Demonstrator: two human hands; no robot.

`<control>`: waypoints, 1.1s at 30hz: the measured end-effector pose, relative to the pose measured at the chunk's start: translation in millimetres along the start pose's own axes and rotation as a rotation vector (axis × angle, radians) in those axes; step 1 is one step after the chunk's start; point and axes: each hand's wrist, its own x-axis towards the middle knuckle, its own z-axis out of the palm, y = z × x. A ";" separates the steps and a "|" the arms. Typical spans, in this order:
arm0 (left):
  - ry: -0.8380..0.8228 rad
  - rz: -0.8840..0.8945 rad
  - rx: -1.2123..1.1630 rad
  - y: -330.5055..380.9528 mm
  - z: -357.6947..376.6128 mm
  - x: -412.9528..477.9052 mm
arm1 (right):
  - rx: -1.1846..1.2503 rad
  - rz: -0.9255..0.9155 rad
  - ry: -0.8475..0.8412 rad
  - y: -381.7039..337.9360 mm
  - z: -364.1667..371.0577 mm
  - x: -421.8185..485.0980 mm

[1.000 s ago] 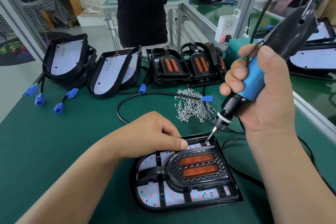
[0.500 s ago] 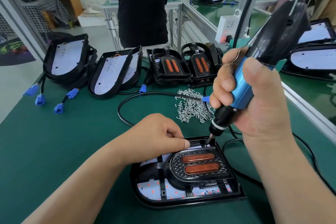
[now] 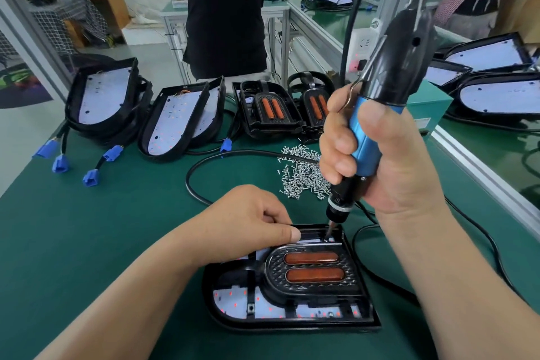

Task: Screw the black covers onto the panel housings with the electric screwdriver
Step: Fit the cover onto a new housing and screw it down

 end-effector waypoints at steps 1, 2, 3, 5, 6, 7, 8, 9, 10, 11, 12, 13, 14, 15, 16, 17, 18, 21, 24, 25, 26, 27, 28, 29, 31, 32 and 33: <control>-0.006 0.004 0.009 -0.1 -0.4 0.2 | 0.017 -0.007 -0.029 0.9 -0.9 -0.1; -0.015 0.004 0.012 0.1 -0.9 -0.3 | 0.038 -0.020 -0.051 1.8 -2.1 -0.3; -0.027 0.003 0.008 0.6 -1.1 -0.8 | 0.062 -0.035 -0.057 1.5 -3.4 -0.8; -0.043 0.003 0.004 1.4 -2.3 -2.6 | 0.127 -0.071 -0.034 0.0 -7.6 -0.3; -0.040 0.003 0.006 1.8 -3.5 -3.2 | 0.158 -0.089 -0.011 -0.6 -10.3 0.3; -0.033 0.006 0.004 1.8 -4.7 -3.4 | 0.177 -0.113 0.022 -1.5 -13.0 0.4; -0.020 0.009 -0.008 1.7 -6.3 -3.9 | 0.184 -0.137 0.061 -2.3 -15.8 0.5; -0.007 0.008 -0.017 1.2 -8.0 -4.2 | 0.189 -0.153 0.096 -2.7 -17.7 1.1; -0.003 0.005 -0.019 1.1 -9.2 -4.4 | 0.197 -0.158 0.123 -2.6 -19.2 1.4; -0.005 0.001 -0.005 0.7 -9.3 -4.2 | 0.204 -0.155 0.143 -3.2 -20.8 1.7; -0.008 -0.003 0.025 0.8 -8.9 -3.8 | 0.199 -0.154 0.155 -4.3 -22.3 1.9; -0.017 -0.008 0.064 1.2 -7.9 -3.7 | 0.189 -0.156 0.160 -5.7 -23.9 2.0; -0.028 -0.015 0.095 2.7 -6.6 -4.9 | 0.183 -0.163 0.162 -7.1 -25.4 1.7; -0.035 -0.029 0.109 4.2 -5.5 -6.1 | 0.190 -0.180 0.171 -8.3 -26.8 1.2; -0.046 -0.038 0.100 5.6 -5.6 -7.3 | 0.209 -0.210 0.200 -8.5 -27.9 0.6; -0.050 -0.036 0.085 7.0 -6.4 -8.0 | 0.240 -0.233 0.247 -8.3 -28.4 0.4; -0.030 -0.019 0.058 7.8 -7.7 -7.5 | 0.281 -0.248 0.313 -6.7 -28.6 0.5; 0.173 -0.117 -0.382 5.4 -11.4 -0.6 | 0.423 -0.283 0.529 1.0 -32.3 2.3; 0.207 -0.289 -0.977 1.8 -19.1 3.7 | 0.479 -0.279 0.700 7.9 -35.9 5.0; 0.192 -0.301 -1.042 0.7 -20.4 3.6 | 0.490 -0.278 0.729 9.9 -36.8 5.7; 0.172 -0.298 -1.070 1.2 -21.3 2.4 | 0.499 -0.279 0.746 11.6 -36.7 6.0; 0.163 -0.294 -1.081 1.1 -21.3 1.9 | 0.506 -0.277 0.752 12.8 -36.6 6.5; 0.162 -0.286 -1.085 1.7 -20.9 1.5 | 0.509 -0.270 0.749 14.2 -35.5 6.9; 0.165 -0.276 -1.090 1.6 -20.6 1.4 | 0.509 -0.261 0.743 15.7 -34.4 7.3; 0.166 -0.252 -1.093 0.0 -20.9 1.5 | 0.499 -0.247 0.737 18.5 -30.9 7.5; 0.155 -0.240 -1.096 -1.2 -21.1 1.5 | 0.495 -0.242 0.733 19.8 -28.5 8.1; 0.135 -0.230 -1.100 -2.3 -21.4 1.4 | 0.495 -0.239 0.729 21.0 -26.0 9.7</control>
